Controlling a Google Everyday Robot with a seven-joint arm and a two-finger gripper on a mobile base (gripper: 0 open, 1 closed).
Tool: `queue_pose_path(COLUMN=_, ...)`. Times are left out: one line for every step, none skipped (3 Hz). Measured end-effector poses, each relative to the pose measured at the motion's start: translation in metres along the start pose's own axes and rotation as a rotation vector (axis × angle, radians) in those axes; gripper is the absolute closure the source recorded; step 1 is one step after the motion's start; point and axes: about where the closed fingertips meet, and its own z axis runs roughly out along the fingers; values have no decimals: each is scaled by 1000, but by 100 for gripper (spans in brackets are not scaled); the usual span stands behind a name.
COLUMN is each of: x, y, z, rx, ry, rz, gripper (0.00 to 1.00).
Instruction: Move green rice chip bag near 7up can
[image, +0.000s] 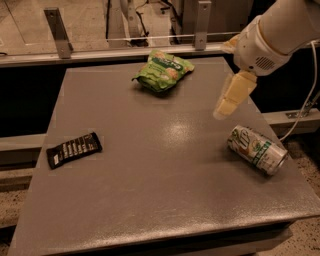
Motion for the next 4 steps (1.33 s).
queue_pose_path(x=-26, y=-36, z=46, rx=35, ry=-106, rz=8, gripper=0)
queue_pose_path(x=-49, y=-64, z=87, rx=64, ry=-168, rz=47, gripper=0)
queue_pose_path(x=-72, y=-84, z=125, rx=66, ry=-212, rz=128, gripper=0)
queue_pose_path(x=-105, y=-92, z=158, rx=59, ry=-239, rz=200, gripper=0)
